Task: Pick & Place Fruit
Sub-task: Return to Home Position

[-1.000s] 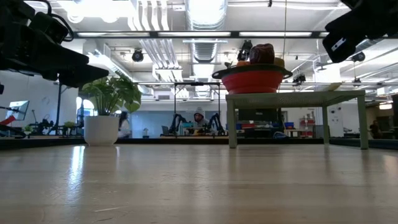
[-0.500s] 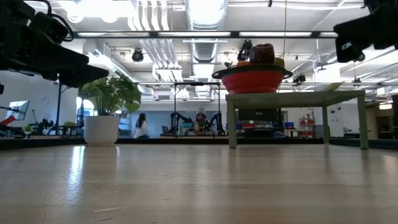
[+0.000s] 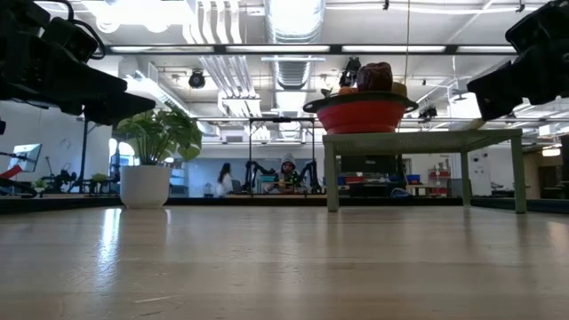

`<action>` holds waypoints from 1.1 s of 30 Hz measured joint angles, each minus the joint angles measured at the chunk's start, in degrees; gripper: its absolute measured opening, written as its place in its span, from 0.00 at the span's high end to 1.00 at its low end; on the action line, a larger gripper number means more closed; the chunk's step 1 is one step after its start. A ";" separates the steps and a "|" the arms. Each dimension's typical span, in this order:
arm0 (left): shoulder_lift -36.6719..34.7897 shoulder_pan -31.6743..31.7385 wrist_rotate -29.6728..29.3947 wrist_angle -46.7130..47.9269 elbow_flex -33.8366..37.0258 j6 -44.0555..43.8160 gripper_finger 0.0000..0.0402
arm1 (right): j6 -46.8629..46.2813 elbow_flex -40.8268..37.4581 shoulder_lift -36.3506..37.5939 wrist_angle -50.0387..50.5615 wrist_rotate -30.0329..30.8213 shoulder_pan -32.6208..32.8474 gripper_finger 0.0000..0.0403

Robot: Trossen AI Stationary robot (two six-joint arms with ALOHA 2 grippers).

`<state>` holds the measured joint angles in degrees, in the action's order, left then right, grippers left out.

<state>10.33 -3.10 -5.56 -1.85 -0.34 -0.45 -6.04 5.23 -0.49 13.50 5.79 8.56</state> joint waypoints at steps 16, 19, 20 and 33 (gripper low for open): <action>0.00 -0.02 -0.03 -0.09 0.00 -0.02 0.03 | -0.40 -0.12 -0.04 -0.03 1.45 0.04 0.98; 0.00 0.00 -0.04 -0.09 -0.01 -0.02 0.03 | -0.39 -0.13 -0.05 -0.03 1.45 0.04 0.98; 0.00 0.00 -0.04 -0.11 -0.02 -0.02 0.03 | -0.39 -0.13 -0.04 -0.04 1.45 0.04 0.98; 0.00 0.01 -0.04 -0.13 0.00 -0.02 0.03 | -0.38 -0.15 -0.07 -0.05 1.43 0.04 0.98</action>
<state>10.33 -3.09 -5.61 -1.98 -0.34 -0.47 -6.42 5.08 -0.56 13.45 7.22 8.60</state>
